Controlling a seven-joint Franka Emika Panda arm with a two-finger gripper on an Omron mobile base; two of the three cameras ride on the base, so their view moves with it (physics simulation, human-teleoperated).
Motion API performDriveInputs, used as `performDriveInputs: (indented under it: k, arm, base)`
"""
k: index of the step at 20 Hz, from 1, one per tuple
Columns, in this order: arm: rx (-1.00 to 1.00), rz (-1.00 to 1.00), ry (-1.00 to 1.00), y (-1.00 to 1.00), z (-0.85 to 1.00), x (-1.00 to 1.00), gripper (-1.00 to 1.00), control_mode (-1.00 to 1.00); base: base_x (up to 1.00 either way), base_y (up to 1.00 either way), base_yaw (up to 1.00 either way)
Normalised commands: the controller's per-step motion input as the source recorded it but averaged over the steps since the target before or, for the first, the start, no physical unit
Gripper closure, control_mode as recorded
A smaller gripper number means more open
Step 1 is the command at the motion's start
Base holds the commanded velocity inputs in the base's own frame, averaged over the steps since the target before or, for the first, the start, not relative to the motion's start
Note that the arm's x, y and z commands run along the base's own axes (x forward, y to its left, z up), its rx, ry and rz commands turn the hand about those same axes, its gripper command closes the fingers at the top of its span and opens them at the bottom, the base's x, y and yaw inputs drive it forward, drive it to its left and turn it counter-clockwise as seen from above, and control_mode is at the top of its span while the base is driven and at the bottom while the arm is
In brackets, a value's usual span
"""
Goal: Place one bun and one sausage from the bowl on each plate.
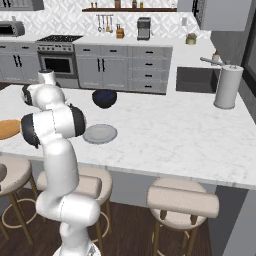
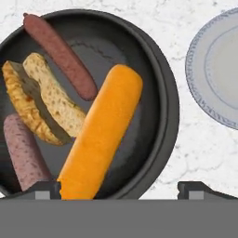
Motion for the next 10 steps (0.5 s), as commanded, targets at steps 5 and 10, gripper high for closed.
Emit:
performDriveInputs:
  k: [5,10]
  arm:
    - [0.00,0.00,0.01,0.32,-0.53,0.26,-1.00,-1.00]
    - [0.00,0.00,0.00,-0.01,-0.42,-0.11,-1.00,-1.00]
  base:
    - [0.00,0.00,0.00]
    - [0.00,0.00,0.00]
